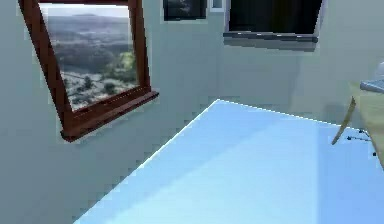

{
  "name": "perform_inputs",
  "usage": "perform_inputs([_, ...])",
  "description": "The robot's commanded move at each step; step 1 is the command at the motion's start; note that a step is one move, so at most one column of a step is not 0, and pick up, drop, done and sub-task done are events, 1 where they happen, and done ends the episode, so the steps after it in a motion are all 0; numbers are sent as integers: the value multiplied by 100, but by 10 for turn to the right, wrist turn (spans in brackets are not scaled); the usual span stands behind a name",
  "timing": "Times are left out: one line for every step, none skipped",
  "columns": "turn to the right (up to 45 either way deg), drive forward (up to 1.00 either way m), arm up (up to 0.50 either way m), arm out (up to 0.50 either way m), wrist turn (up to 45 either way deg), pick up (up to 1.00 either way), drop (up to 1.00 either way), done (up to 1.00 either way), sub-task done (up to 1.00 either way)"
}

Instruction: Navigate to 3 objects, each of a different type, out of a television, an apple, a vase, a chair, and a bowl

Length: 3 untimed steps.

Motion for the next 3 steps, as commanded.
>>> perform_inputs([450, 0, 0, 0, 0, 0, 0, 0, 0])
perform_inputs([330, 0, 0, 0, 0, 0, 0, 0, 0])
perform_inputs([0, 0, 0, 0, 0, 0, 0, 0, 100])
